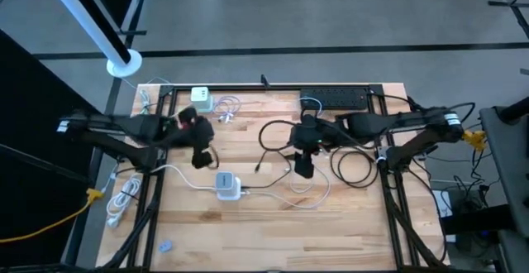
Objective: Insert USB
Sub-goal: Insert the left white charger cable into the purple charger adapter
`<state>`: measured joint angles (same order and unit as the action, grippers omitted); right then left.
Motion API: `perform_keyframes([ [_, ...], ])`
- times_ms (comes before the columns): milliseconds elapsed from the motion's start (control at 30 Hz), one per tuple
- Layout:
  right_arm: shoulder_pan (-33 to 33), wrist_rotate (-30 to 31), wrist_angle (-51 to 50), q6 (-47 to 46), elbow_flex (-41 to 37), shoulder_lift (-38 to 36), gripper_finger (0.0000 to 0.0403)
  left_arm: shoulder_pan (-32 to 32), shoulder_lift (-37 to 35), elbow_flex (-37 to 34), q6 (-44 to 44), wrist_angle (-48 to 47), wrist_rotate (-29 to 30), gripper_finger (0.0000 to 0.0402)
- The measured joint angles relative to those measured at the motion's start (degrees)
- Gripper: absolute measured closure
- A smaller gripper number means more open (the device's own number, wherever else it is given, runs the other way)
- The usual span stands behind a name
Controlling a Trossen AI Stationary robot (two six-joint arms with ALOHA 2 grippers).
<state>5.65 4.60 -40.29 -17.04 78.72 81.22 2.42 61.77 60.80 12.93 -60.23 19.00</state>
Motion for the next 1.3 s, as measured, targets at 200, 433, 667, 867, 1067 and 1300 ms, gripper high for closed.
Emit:
perform_keyframes([
  [200, 6.23, -0.05, -0.2, -7.68, -0.02, -0.88, 0.021, -1.28, 0.98, 3.45, 10.17, -7.74, -26.54, 0.0338],
  [433, 13.83, 1.96, -0.18, -14.14, -0.04, 0.71, 0.0223, 12.84, 1.07, 9.02, 32.31, -19.58, -33.28, 0.0346],
  [667, 18.08, 2.97, 0.76, -16.27, -0.04, 3.49, 0.023, 37.1, 4.18, 8.12, 53.33, -16.0, -30.0, 0.0372],
  [867, 20.36, 3.11, 4.93, -16.07, -0.07, 6.66, 0.0216, 50.71, 10.66, 7.36, 71.56, -14.95, -30.29, 0.0365],
  [1067, 23.03, 3.06, 9.36, -13.52, -0.07, 11.02, 0.0196, 54.81, 19.04, 7.3, 76.37, -7.53, -30.27, 0.0322],
  [1300, 28.41, 2.64, 10.61, -17.45, -0.09, 15.37, 0.017, 54.78, 27.53, 7.18, 71.5, -2.26, -35.4, 0.0248],
])
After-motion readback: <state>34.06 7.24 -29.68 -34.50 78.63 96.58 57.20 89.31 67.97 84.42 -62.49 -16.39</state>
